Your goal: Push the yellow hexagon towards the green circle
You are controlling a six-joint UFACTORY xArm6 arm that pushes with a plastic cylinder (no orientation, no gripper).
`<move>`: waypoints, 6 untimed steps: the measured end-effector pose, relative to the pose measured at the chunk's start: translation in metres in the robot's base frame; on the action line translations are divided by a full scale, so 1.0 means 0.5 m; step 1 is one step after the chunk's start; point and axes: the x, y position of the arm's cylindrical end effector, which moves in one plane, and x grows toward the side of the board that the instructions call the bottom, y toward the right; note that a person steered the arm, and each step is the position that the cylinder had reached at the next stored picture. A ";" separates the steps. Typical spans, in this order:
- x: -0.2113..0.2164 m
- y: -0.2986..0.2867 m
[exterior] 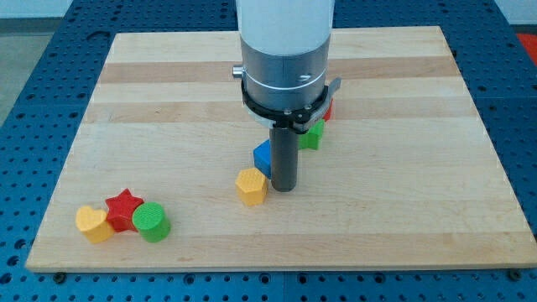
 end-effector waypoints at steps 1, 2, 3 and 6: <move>0.011 -0.028; 0.032 -0.063; 0.050 -0.099; 0.078 -0.093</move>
